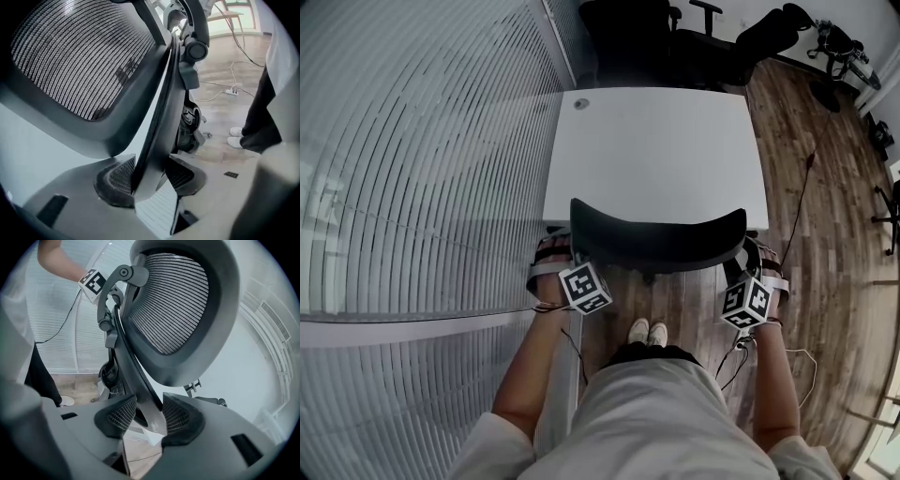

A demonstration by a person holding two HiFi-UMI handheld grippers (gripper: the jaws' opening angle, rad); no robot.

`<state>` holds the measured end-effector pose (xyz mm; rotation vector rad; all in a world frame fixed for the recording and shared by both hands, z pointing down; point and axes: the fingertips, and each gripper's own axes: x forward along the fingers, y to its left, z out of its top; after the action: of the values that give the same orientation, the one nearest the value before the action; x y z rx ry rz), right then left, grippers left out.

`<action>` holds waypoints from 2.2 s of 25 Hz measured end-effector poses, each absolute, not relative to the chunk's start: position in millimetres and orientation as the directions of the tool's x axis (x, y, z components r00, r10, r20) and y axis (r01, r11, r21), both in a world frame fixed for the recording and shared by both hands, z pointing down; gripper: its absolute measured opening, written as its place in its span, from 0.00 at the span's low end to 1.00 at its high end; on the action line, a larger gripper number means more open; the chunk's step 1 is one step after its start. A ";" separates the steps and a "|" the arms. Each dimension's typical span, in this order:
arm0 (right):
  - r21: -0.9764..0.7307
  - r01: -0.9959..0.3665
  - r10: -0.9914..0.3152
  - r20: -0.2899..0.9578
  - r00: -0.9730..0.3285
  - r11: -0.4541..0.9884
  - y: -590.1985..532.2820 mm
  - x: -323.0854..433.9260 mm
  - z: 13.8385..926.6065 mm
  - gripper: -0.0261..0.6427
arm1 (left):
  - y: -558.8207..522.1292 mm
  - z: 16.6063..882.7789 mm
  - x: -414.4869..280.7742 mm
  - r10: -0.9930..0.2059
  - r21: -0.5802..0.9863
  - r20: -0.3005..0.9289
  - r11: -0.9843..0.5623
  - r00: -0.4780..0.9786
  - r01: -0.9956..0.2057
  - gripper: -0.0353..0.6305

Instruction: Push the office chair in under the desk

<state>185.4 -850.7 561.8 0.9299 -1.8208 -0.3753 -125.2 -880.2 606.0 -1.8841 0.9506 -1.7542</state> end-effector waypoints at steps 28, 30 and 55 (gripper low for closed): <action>0.623 -0.428 -0.740 0.642 -0.199 0.655 -840.5 177.2 556.3 0.31 | -879.5 602.9 -132.0 -0.698 -0.682 0.716 -0.703 0.010 -0.203 0.36; 0.612 -0.438 -0.737 0.643 -0.208 0.658 -836.4 179.7 555.4 0.31 | -874.7 600.5 -129.9 -0.689 -0.672 0.724 -0.711 0.018 -0.209 0.36; 0.178 -0.824 -0.812 0.371 -0.450 0.538 -779.6 138.7 455.6 0.27 | -783.5 485.3 -59.7 -0.688 -0.149 0.487 -0.673 0.539 -0.724 0.32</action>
<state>138.7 -779.6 455.6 1.3362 -2.3668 0.0384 -59.7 -783.5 485.3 -2.8165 1.2939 -0.8408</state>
